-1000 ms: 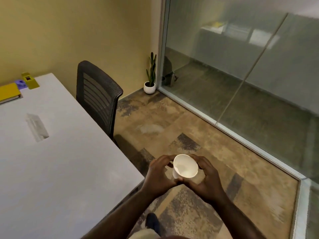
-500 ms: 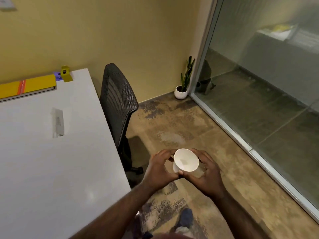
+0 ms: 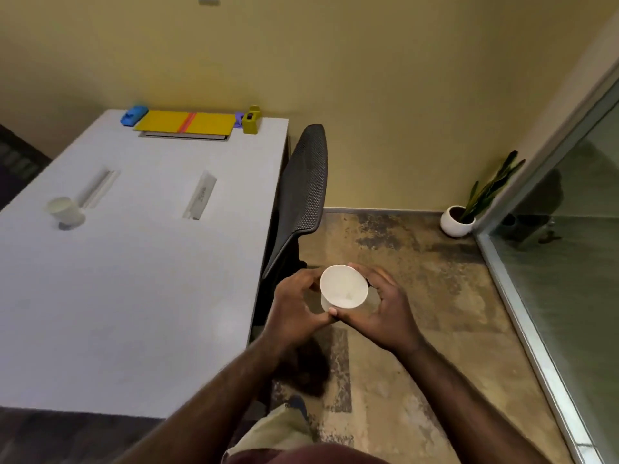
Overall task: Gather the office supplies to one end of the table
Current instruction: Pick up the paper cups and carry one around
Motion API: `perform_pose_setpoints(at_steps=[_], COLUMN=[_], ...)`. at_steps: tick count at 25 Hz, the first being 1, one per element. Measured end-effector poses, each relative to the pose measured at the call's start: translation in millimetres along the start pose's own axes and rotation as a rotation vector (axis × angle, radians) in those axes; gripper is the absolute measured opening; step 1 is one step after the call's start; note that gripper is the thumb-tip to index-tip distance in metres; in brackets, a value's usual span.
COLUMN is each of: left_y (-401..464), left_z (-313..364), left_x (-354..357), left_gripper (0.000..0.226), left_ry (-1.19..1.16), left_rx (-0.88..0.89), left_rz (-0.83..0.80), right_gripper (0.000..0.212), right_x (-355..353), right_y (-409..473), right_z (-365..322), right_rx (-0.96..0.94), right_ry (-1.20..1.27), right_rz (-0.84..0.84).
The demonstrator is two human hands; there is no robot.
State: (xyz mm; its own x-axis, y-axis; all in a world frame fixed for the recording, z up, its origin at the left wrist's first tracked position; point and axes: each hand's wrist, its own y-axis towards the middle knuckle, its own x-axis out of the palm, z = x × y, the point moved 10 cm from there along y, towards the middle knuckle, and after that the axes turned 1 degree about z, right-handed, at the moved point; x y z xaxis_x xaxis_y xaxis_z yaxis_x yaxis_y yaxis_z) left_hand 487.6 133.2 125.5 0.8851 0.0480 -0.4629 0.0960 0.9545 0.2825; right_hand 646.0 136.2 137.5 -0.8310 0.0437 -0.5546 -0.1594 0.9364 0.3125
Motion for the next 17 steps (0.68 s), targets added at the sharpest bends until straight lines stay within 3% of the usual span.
perform_pose_setpoints(at_steps=[7,17], left_y=[16.8,11.1], left_z=[-66.6,-143.0], left_x=[-66.1,-168.7], left_gripper=[0.056,0.066], left_ry=[0.067,0.171], left_rx=[-0.145,-0.302], left_rz=[0.273,0.567], right_gripper=[0.074,0.067], right_x=[84.9,220.5], right_y=[83.0,160.9], right_z=[-17.2,-67.6], right_rx=[-0.156,-0.276], right_ry=[0.049,0.167], right_rz=[-0.228,-0.468])
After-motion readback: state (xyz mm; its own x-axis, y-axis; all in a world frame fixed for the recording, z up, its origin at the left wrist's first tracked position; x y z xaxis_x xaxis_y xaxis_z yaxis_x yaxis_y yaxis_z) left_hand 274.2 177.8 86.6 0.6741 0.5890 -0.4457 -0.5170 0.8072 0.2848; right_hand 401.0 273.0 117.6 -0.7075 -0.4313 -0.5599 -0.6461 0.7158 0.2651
